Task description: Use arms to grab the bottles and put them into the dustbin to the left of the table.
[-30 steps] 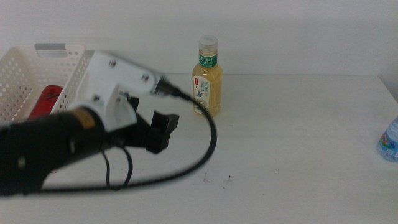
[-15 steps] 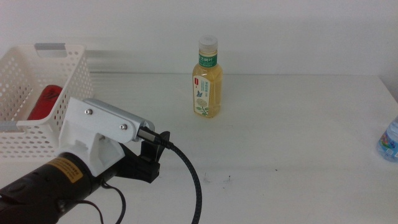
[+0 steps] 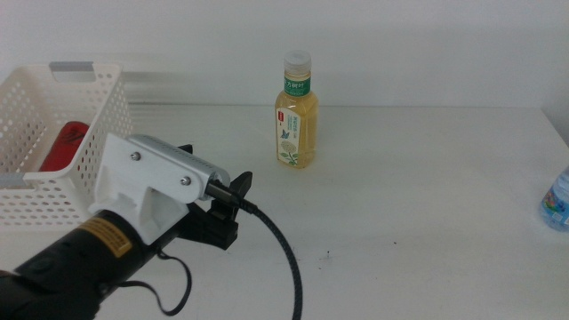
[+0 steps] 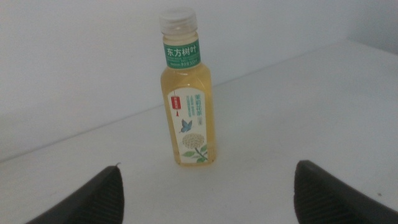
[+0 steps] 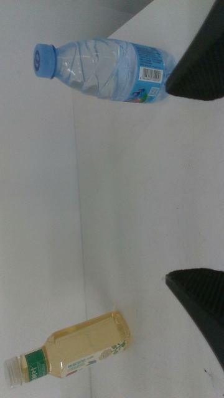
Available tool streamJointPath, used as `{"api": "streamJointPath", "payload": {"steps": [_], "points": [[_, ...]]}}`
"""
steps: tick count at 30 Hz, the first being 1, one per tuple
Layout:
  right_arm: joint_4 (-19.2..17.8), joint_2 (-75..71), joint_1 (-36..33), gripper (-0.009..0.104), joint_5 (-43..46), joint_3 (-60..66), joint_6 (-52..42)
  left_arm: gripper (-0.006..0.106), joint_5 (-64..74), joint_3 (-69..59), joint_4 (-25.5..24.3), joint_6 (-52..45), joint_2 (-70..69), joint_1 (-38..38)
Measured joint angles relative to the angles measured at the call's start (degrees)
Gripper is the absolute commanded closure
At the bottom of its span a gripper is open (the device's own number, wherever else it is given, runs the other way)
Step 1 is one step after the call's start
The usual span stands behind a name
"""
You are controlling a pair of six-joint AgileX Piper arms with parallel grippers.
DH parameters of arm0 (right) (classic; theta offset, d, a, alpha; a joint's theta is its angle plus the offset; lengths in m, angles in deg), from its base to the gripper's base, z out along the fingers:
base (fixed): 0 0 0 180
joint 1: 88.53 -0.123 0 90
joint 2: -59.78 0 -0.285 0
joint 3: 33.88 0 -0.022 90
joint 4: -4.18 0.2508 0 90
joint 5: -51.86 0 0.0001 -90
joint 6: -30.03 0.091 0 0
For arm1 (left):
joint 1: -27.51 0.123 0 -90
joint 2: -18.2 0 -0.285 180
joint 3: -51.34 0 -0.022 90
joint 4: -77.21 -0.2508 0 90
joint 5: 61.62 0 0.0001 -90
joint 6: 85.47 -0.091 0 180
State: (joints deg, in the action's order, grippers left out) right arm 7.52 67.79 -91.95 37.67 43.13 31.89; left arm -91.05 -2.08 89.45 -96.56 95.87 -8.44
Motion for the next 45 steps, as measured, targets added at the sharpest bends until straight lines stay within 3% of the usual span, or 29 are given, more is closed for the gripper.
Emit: {"api": "streamJointPath", "payload": {"steps": [4, 14, 17, 34, 45], "points": [[0.0, 0.0, 0.0, 0.008, 0.0, 0.0, 0.0, 0.007, -5.3, 0.0, -3.2, 3.7, 4.4, 0.9], [0.0, 0.0, 0.0, 0.008, 0.0, 0.0, 0.0, 0.007, -16.8, 2.1, -21.1, 19.1, 16.5, 8.7], [0.0, 0.0, 0.0, 0.008, 0.0, 0.0, 0.0, 0.007, -17.7, 5.4, -24.0, 20.8, 20.6, 9.8], [0.0, 0.0, 0.0, 0.008, 0.0, 0.0, 0.0, 0.007, -18.3, 25.8, -25.5, 24.6, 42.1, 10.2], [0.0, 0.0, 0.0, 0.008, 0.0, 0.0, 0.0, 0.007, -16.3, 32.9, -25.5, 26.4, 49.0, 10.8]]}}
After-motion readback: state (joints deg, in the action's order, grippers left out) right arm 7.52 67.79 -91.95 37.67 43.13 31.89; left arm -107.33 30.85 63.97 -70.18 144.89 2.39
